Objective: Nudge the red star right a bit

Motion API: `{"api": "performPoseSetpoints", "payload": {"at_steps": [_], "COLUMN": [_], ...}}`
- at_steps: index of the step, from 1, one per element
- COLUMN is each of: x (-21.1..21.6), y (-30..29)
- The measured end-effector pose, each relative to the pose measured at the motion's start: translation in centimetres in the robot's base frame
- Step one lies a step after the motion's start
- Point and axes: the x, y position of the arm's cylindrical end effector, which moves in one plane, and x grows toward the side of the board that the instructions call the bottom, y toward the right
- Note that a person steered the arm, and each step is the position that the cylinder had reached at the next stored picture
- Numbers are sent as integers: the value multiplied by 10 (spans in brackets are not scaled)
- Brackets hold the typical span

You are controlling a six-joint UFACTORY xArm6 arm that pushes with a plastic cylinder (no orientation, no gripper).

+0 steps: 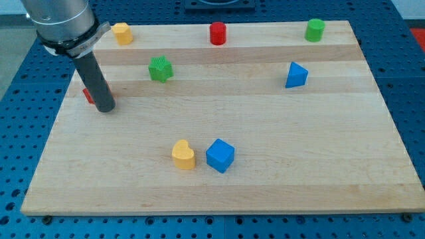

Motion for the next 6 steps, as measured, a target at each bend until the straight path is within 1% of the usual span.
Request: {"api": "performPoseSetpoints", "payload": {"at_steps": [3,6], "x": [-8,-6], "y": [-4,0]}}
